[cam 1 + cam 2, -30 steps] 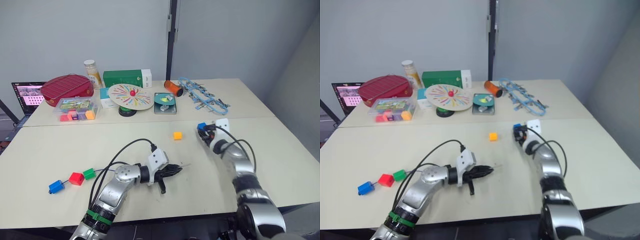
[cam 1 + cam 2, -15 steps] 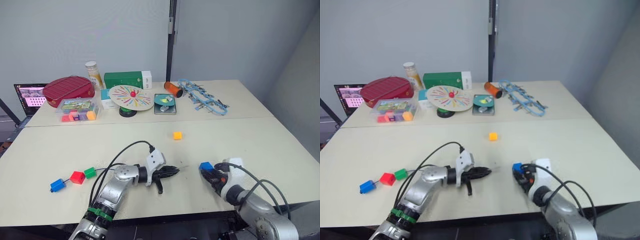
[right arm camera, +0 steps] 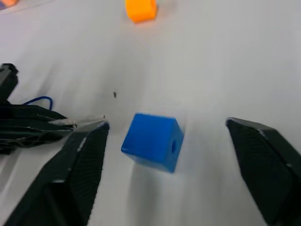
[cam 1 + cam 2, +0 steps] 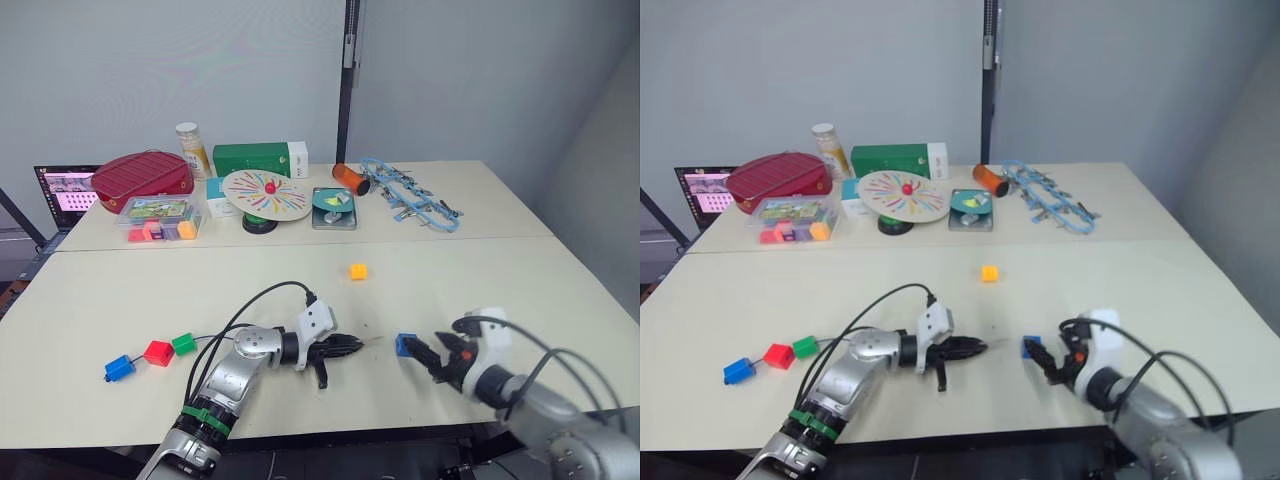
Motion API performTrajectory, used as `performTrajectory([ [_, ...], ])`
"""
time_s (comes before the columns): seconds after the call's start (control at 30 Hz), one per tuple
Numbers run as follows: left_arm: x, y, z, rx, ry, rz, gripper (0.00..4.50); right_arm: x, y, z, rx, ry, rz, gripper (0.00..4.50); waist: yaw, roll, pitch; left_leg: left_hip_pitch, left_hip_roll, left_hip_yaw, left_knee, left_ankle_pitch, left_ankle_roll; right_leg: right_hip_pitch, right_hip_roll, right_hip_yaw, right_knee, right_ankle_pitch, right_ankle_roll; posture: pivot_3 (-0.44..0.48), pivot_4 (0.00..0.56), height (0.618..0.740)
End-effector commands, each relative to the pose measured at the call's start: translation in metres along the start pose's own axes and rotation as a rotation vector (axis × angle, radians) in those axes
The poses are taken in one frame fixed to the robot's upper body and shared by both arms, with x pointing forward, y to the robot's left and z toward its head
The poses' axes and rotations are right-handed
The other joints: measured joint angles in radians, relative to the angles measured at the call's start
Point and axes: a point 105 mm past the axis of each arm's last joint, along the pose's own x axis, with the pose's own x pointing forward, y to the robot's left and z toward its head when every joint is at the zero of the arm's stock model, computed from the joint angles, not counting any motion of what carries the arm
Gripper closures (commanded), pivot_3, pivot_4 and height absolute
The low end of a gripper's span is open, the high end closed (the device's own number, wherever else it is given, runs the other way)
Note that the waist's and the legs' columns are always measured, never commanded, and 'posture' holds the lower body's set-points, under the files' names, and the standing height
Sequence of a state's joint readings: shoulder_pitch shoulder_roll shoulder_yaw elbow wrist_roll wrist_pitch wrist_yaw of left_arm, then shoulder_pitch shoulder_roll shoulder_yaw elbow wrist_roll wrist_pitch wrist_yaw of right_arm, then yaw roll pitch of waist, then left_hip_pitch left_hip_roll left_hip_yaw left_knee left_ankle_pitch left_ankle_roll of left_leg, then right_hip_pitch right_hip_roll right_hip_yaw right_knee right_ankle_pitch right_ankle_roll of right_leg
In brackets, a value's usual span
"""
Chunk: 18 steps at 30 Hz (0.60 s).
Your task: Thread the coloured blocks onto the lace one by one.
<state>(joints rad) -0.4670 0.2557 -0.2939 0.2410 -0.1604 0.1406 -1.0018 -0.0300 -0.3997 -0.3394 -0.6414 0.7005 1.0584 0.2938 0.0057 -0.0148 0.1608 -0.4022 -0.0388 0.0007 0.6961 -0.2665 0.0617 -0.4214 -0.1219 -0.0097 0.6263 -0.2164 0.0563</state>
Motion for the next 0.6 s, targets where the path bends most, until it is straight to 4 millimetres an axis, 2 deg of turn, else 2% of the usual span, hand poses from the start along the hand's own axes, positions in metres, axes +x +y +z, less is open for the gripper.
performTrajectory([
  [0.03,-0.003,0.001,0.01,0.038,-0.034,0.017,4.5,-0.007,0.0,0.027,-0.103,0.012,0.145,0.05,0.0,0.0,0.0,-0.001,0.0,0.001,0.0,0.0,0.0,0.0,0.0,0.0,0.0,0.0,0.0,0.0,0.15,0.74],
  [0.13,-0.005,0.002,0.01,0.039,-0.034,0.031,4.5,-0.006,-0.005,0.039,-0.161,0.037,0.21,0.05,0.001,0.0,0.0,0.0,0.0,0.001,0.0,0.0,0.0,0.0,0.0,0.0,-0.001,0.0,0.0,0.0,0.15,0.74],
  [0.27,-0.008,0.0,0.009,0.04,-0.029,0.042,4.5,-0.005,0.0,0.049,-0.358,0.118,0.364,0.05,0.003,0.0,0.0,-0.001,0.0,0.001,0.0,0.0,0.0,0.0,0.0,0.0,-0.002,0.0,0.0,0.0,0.15,0.74],
  [0.3,-0.008,-0.002,0.009,0.041,-0.029,0.042,4.5,-0.003,0.004,0.05,-0.473,0.164,0.436,0.05,0.003,0.0,0.0,-0.001,0.0,0.001,0.001,0.0,0.001,0.0,0.0,0.0,-0.002,0.0,0.0,0.0,0.15,0.74],
  [0.47,-0.007,-0.007,0.008,0.042,-0.026,0.047,4.5,0.006,0.006,0.042,-0.85,0.351,0.648,0.05,0.002,0.0,0.001,-0.001,0.001,0.002,0.002,0.0,0.001,0.0,0.0,0.0,-0.002,0.0,0.001,0.0,0.15,0.74],
  [0.6,-0.004,-0.011,0.006,0.051,-0.009,0.043,4.5,0.021,0.002,0.036,-0.962,0.421,0.724,0.05,0.004,0.0,0.001,-0.002,0.0,0.002,0.002,0.0,0.001,0.0,0.0,0.0,-0.002,0.0,0.001,0.0,0.15,0.74],
])
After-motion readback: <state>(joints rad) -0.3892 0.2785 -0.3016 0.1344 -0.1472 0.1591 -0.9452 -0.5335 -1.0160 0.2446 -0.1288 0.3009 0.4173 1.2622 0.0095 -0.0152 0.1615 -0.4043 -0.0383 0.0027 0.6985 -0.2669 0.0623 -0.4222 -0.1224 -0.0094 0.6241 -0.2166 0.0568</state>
